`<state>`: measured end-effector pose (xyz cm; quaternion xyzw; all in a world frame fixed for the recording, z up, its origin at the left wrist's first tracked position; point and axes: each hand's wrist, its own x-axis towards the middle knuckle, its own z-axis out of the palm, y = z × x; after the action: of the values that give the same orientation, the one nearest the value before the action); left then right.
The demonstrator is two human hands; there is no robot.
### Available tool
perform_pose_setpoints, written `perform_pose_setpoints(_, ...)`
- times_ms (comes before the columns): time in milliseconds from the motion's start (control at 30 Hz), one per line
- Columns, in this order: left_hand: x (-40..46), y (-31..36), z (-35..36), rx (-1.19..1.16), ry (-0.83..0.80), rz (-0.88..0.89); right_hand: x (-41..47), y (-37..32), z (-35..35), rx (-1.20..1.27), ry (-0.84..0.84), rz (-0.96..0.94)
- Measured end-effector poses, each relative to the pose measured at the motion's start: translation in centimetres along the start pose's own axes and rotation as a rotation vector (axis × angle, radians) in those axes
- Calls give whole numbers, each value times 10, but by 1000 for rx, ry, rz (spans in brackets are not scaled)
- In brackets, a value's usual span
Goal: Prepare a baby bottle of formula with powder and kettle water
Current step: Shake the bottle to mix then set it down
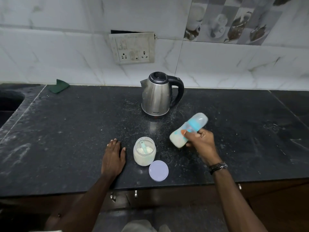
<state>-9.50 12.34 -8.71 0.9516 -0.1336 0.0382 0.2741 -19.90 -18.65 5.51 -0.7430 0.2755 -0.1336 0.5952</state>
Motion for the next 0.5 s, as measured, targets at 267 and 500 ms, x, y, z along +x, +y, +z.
perform_pose_setpoints(267, -1, 1, -1, -6, -1, -4, 1, 1, -3, 2, 13, 19)
perform_pose_setpoints(500, -1, -1, 1, -1, -10, -11, 1, 4, -2, -40, 2, 32)
